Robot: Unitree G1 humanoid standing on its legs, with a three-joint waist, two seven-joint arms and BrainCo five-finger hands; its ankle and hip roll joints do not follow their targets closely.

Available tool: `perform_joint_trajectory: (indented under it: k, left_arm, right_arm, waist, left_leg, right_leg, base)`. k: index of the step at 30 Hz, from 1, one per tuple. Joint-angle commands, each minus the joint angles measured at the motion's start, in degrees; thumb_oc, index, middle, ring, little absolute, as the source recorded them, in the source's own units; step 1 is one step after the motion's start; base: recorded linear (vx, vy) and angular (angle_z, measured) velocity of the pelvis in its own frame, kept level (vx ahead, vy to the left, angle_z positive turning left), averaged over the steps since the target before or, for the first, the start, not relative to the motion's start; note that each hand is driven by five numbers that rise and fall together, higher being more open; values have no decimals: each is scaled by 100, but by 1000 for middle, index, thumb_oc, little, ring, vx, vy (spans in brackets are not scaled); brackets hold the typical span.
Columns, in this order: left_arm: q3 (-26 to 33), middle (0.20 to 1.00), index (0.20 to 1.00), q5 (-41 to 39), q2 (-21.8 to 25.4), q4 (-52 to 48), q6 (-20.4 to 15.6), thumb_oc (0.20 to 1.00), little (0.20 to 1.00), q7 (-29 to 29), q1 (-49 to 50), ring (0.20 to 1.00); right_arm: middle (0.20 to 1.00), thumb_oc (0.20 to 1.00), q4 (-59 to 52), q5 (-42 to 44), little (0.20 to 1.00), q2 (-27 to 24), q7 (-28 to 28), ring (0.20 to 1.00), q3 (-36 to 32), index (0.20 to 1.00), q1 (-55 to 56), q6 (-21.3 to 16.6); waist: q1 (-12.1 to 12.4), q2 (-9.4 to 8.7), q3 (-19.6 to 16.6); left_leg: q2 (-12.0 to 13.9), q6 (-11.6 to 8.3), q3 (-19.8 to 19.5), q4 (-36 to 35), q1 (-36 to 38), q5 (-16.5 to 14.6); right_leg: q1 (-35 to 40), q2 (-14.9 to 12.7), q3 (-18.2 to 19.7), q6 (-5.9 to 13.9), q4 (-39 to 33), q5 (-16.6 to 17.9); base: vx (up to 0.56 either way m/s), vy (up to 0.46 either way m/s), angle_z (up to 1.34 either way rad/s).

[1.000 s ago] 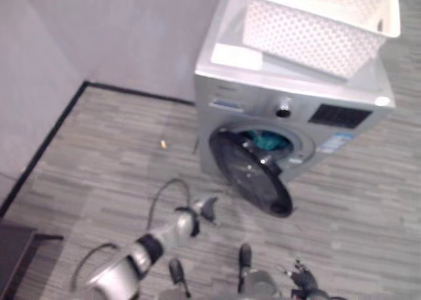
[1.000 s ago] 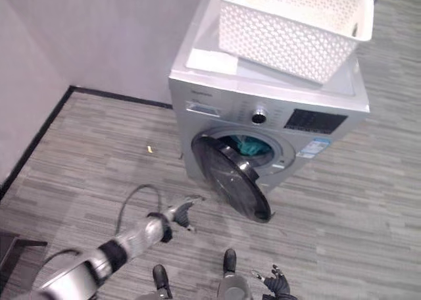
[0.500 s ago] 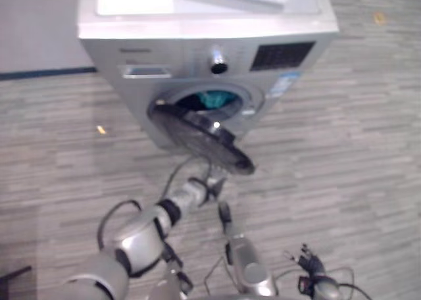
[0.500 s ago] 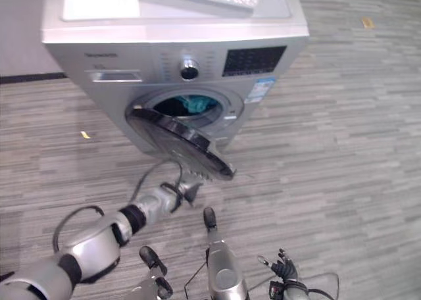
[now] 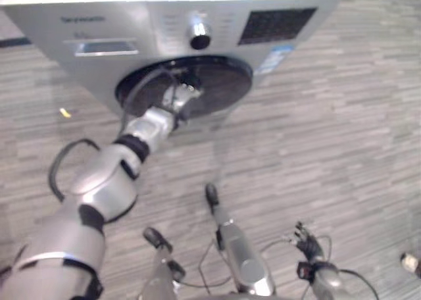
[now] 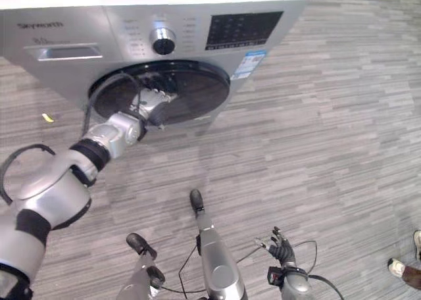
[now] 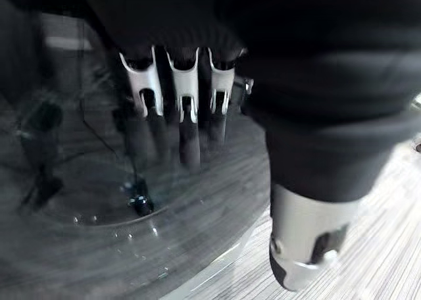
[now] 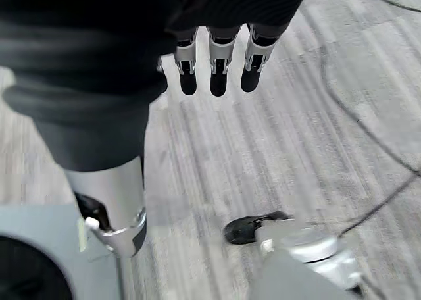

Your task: Grab the laundry basket,head to the washer,open it,put in the laundry and shut it.

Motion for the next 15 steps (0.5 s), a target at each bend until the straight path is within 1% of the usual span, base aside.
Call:
perform_joint_trajectory:
  k: [1,2,3,4,5,6,7,8,9,10,11,12,13,14,15]
  left_arm:
    - [742,1000,1000,-384,-115,-62,-33,1000,1000,629,-343,1000]
    - [747,1000,1000,-386,-111,-73,-29,1000,1000,627,-332,1000]
    - [874,1000,1000,-510,-140,-317,-108,1000,1000,651,-103,1000]
    - [1238,1000,1000,-1062,-155,-1208,-400,1000,1000,606,647,1000]
    - [1241,1000,1000,-1062,-150,-1215,-397,1000,1000,603,653,1000]
    - [1481,1000,1000,-1463,-84,-1858,-564,1000,1000,459,1254,1000]
    - [1606,1000,1000,-1738,-211,-2292,-605,1000,1000,408,1610,1000]
    - [1754,1000,1000,-2074,-196,-2852,-703,1000,1000,209,2145,1000]
    - [1809,1000,1000,-2388,-380,-3127,-672,1000,1000,174,2424,1000]
    - [1927,1000,1000,-2794,-364,-3409,-774,1000,1000,-44,2857,1000]
    - [1985,1000,1000,-3062,-386,-3548,-833,1000,1000,-157,3187,1000]
    - [1987,1000,1000,-3065,-379,-3559,-828,1000,1000,-162,3198,1000]
    - [2203,1000,1000,-3597,-153,-3925,-969,1000,1000,-503,4042,1000]
    - [2433,1000,1000,-4152,23,-4180,-1001,1000,1000,-779,4859,1000]
    - [2598,1000,1000,-4444,123,-4204,-976,1000,1000,-944,5258,1000]
  right_arm:
    - [1000,1000,-40,-27,1000,-104,-141,1000,-80,1000,272,-179]
    - [1000,1000,-42,-27,1000,-109,-141,1000,-78,1000,279,-179]
    - [1000,1000,-85,-31,1000,-92,-153,1000,-66,1000,299,-163]
    - [1000,1000,-106,-13,1000,-20,-149,1000,-121,1000,412,-159]
    - [1000,1000,-107,-13,1000,-22,-149,1000,-117,1000,415,-158]
    - [1000,1000,-110,21,1000,41,-145,1000,-204,1000,461,-156]
    - [1000,1000,-96,13,1000,81,-142,1000,-273,1000,481,-154]
    - [1000,1000,-54,-1,1000,113,-141,1000,-364,1000,516,-136]
    - [1000,1000,-7,-55,1000,131,-153,1000,-417,1000,520,-102]
    - [1000,1000,16,-106,1000,152,-170,1000,-482,1000,506,-43]
    - [1000,1000,42,-137,1000,192,-172,1000,-531,1000,500,-4]
    - [1000,1000,39,-138,1000,191,-172,1000,-528,1000,506,-4]
    - [1000,1000,16,-197,1000,231,-124,1000,-610,1000,532,80]
    - [1000,1000,-1,-242,1000,286,-28,1000,-632,1000,587,157]
    - [1000,1000,-8,-253,1000,315,36,1000,-634,1000,625,190]
  waist:
    - [1,-71,-235]
    - [0,-68,-240]
    - [43,-73,-248]
    - [142,-48,-252]
    - [138,-47,-255]
    - [223,-8,-250]
    - [285,28,-244]
    - [365,80,-260]
    - [423,122,-265]
    - [494,126,-263]
    - [554,162,-284]
    - [550,161,-286]
    - [701,224,-351]
    - [861,287,-445]
    - [933,294,-492]
  left_leg:
    - [421,-318,-435,72,270,-59]
    - [421,-318,-433,72,273,-61]
    - [416,-315,-436,72,302,-77]
    - [397,-302,-448,72,371,-101]
    - [397,-303,-448,72,371,-102]
    - [375,-290,-483,72,414,-115]
    - [353,-279,-497,72,443,-125]
    - [330,-268,-530,72,486,-139]
    - [308,-251,-565,72,535,-158]
    - [276,-201,-538,72,531,-31]
    - [253,-186,-569,72,568,-48]
    - [253,-186,-570,72,573,-50]
    - [216,-164,-649,72,691,-84]
    - [176,-137,-709,72,834,-134]
    - [160,-125,-743,72,912,-147]
  right_leg:
    - [-32,27,122,639,-14,-115]
    - [-29,27,123,639,-14,-116]
    - [7,23,106,637,-14,-126]
    - [112,4,60,630,-13,-162]
    - [113,4,60,630,-13,-162]
    - [178,-6,28,626,-12,-185]
    - [237,-23,-13,622,-13,-210]
    - [313,-39,-55,613,-14,-245]
    - [388,-52,-93,605,-14,-280]
    - [414,-91,-179,534,-14,-201]
    - [480,-100,-203,527,-14,-221]
    - [485,-100,-205,528,-14,-223]
    - [672,-126,-263,521,-14,-273]
    - [880,-147,-320,512,-14,-322]
    - [986,-152,-344,505,-14,-343]
  base:
    - [14,-10,10]
    - [10,-11,9]
    - [8,-5,8]
    - [7,-6,4]
    - [19,7,-3]
    - [30,19,-8]
    - [51,36,-11]
    - [59,50,0]
    - [-23,29,9]
    - [-27,36,27]
    - [-46,16,38]
    - [47,70,57]
    - [66,91,47]
    - [83,106,17]
    - [74,79,-2]
